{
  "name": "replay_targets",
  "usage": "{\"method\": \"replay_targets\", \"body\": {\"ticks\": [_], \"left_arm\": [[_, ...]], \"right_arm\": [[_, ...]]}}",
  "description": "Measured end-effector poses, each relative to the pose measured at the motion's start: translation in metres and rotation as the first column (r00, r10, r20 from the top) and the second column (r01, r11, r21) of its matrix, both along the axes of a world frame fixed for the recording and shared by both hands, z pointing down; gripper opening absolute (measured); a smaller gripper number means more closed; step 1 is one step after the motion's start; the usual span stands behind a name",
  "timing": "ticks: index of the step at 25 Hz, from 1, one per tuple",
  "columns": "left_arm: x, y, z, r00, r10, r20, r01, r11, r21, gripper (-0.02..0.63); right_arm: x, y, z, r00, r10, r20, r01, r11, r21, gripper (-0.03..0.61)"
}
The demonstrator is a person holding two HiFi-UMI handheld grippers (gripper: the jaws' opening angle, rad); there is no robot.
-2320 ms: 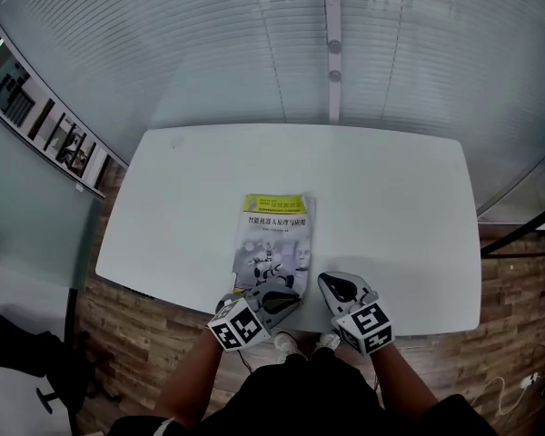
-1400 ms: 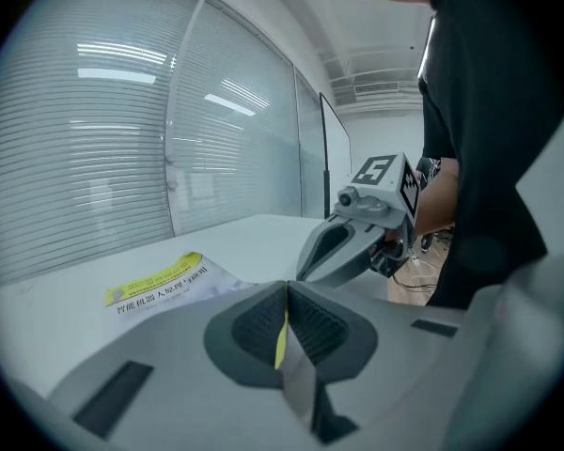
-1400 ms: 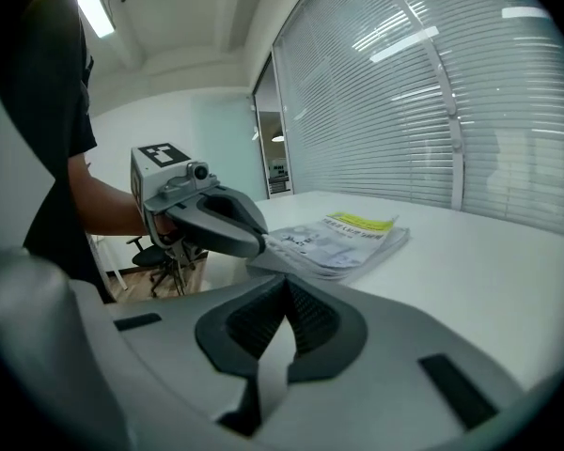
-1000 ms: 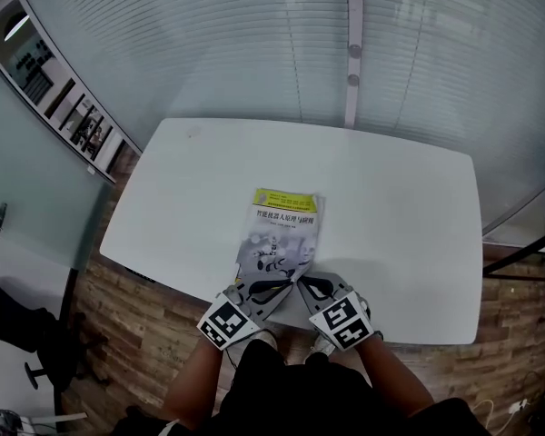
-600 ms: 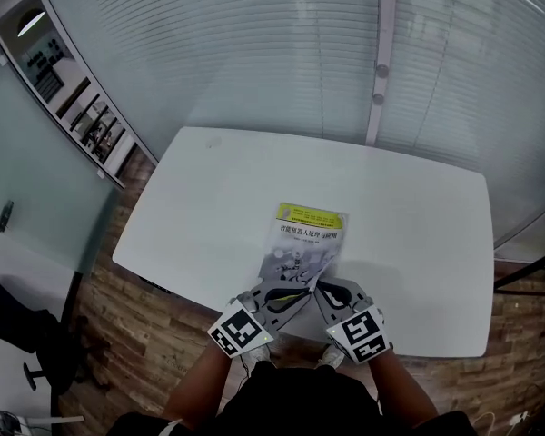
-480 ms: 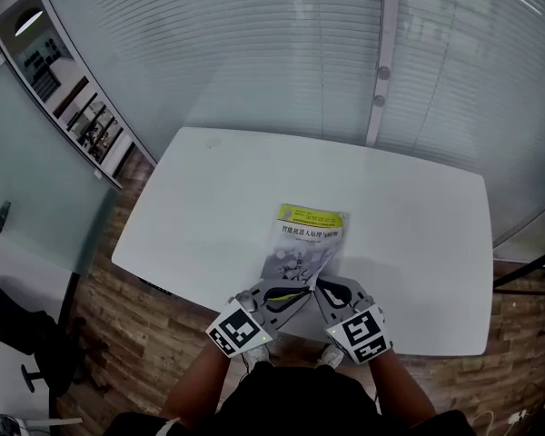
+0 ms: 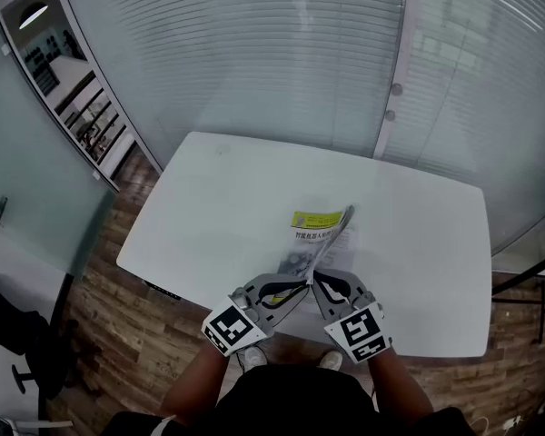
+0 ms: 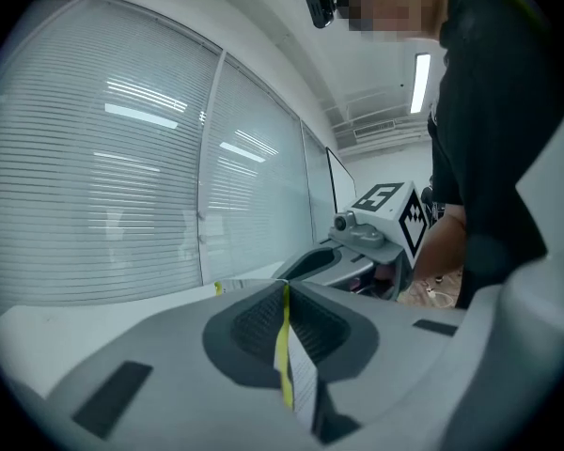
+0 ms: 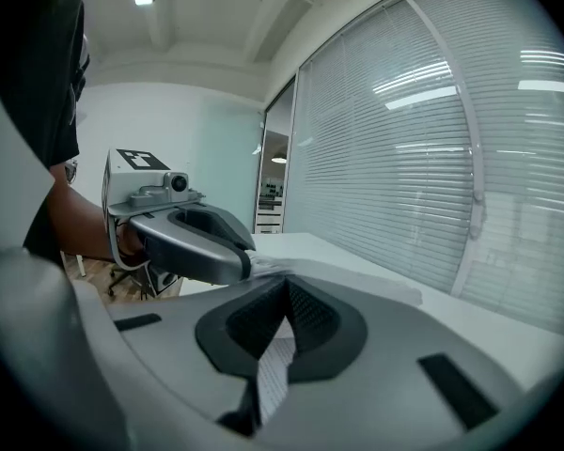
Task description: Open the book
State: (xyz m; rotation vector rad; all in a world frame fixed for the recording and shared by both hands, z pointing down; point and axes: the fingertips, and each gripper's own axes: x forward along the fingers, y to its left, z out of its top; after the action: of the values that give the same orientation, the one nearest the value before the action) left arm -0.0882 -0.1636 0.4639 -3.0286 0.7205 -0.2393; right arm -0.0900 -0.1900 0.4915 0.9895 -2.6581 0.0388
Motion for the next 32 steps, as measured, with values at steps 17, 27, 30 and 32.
{"method": "replay_targets", "body": {"ticks": [17,27,30,32], "left_arm": [[-0.077,-0.023,0.007,0.969,-0.209,-0.134,0.204,0.978,-0.050,0.038],[-0.133,-0.028,0.019,0.950,-0.301,-0.084,0.297,0.953,-0.056,0.041],[-0.147,-0.027,0.026,0.944,-0.325,-0.063,0.322,0.945,-0.057,0.043],[-0.157,-0.026,0.031,0.940,-0.337,-0.045,0.334,0.940,-0.061,0.043]], "right_arm": [[-0.078,-0.024,0.002,0.991,-0.132,-0.028,0.132,0.991,0.011,0.005],[-0.139,-0.027,0.021,0.972,-0.207,-0.116,0.206,0.978,-0.021,0.005],[-0.154,-0.026,0.032,0.962,-0.234,-0.141,0.229,0.972,-0.046,0.005],[-0.165,-0.023,0.038,0.951,-0.261,-0.164,0.255,0.965,-0.061,0.005]]}}
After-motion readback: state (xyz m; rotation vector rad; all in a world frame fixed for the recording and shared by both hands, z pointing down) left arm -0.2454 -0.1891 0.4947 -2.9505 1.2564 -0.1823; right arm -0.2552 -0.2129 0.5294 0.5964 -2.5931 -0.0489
